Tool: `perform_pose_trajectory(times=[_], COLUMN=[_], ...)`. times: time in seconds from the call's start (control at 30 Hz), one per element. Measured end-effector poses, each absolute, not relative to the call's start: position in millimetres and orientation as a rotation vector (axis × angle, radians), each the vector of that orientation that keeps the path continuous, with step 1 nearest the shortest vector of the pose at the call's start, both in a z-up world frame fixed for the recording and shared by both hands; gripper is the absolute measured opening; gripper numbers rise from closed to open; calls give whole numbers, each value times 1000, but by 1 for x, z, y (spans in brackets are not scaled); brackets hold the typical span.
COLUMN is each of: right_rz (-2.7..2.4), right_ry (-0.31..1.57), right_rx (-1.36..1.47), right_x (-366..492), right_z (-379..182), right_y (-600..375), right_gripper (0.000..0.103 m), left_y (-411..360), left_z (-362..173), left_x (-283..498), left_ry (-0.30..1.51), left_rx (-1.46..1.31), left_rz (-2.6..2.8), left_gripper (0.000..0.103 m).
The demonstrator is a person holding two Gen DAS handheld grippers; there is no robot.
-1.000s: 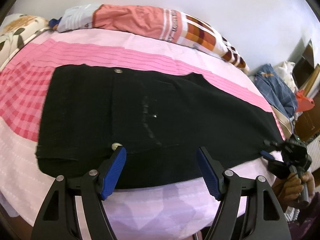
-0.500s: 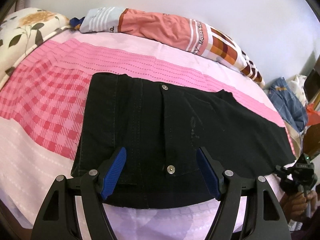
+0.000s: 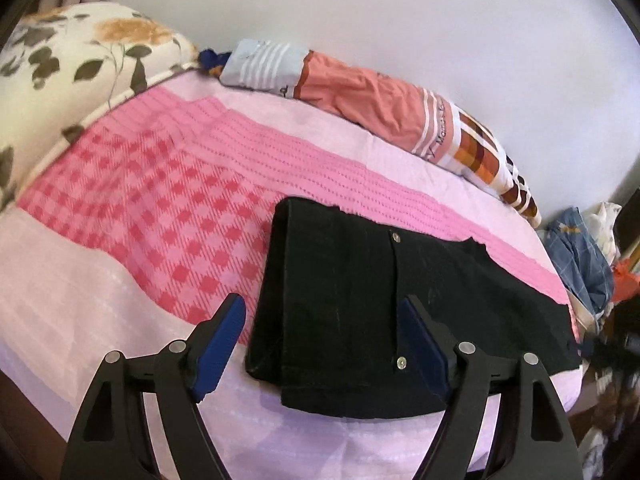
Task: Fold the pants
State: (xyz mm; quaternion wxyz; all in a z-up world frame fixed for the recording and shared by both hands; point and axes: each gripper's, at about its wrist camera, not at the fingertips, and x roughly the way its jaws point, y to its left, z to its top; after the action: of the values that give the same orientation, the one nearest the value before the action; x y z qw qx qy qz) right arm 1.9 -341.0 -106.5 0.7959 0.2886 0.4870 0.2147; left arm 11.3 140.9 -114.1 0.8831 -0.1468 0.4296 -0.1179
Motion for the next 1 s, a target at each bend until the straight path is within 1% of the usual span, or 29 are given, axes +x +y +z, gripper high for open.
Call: perform_pose_trajectory(times=[0.13, 0.23, 0.4, 0.57, 0.67, 0.77, 0.83, 0.87, 0.9, 0.93, 0.97, 1.0], right_rz=[539, 580, 653, 761, 848, 819, 834, 832, 842, 863, 879, 878], right_ry=[1022, 1044, 1063, 1139, 1199, 1218, 1227, 1232, 1241, 1248, 1252, 1242], right_rx=[370, 227, 154, 112, 107, -11, -10, -16, -15, -15, -31, -68], right_x=[72, 117, 173, 205, 208, 209, 214, 217, 218, 218, 216, 214], right_z=[-90, -93, -111, -141, -156, -166, -172, -174, -176, -178, -178, -178], right_y=[-323, -306, -297, -278, -268, -251, -247, -244, -242, -239, -237, -234], right_gripper=[49, 49, 49, 49, 49, 49, 49, 48, 38, 32, 20, 18], left_y=[121, 121, 144, 149, 148, 144, 141, 140, 139, 139, 138, 137], left_z=[-125, -125, -122, -129, -134, -137, -141, -143, -146, -148, -149, -150], left_x=[14, 9, -3, -20, -26, -27, -26, -25, -24, -24, -24, -25], left_ry=[944, 945, 966, 1040, 1067, 1072, 1085, 1094, 1101, 1103, 1104, 1102], left_rx=[-209, -211, -317, -361, -397, -406, -398, -402, -415, -423, -429, -429], left_rz=[-234, -221, -195, -188, -186, -197, -195, -197, -202, -206, -210, -216], left_gripper=[79, 79, 79, 79, 79, 79, 79, 79, 79, 79, 79, 79])
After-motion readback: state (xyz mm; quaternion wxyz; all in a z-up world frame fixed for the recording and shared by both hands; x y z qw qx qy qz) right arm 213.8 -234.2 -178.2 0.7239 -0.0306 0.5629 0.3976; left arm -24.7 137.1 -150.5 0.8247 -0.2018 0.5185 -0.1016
